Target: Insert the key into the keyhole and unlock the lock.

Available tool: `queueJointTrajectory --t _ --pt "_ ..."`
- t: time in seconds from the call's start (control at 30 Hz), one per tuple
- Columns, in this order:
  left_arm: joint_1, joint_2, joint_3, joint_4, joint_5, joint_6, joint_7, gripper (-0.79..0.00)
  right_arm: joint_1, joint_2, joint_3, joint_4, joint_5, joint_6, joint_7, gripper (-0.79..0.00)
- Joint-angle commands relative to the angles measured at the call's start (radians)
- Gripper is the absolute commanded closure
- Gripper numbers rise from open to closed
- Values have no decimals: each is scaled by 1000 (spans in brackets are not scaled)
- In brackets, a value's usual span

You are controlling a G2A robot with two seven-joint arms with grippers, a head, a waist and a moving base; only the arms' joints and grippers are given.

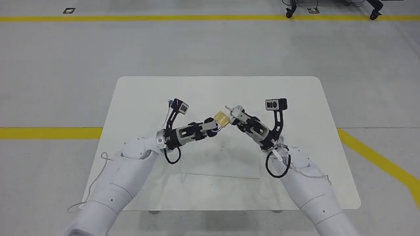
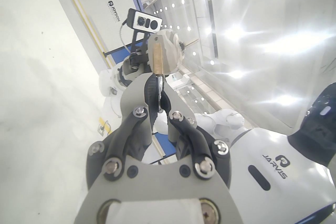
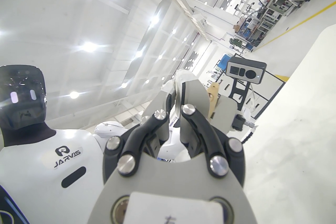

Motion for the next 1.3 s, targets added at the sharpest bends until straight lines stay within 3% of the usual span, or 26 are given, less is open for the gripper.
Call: queueJointTrajectory --t 0.0,0.23,0.57,1.27 --pt "2 2 -4 -6 46 -29 27 0 -5 3 16 -5 12 1 2 0" --pt "31 14 -40 -73 156 -168 118 0 -21 14 95 25 26 32 -60 0" --pt "85 38 -38 -200 424 -339 288 0 -32 3 64 1 -53 100 -118 0" --pt "111 46 -48 -247 760 -300 493 0 -78 -17 36 -68 113 228 16 0"
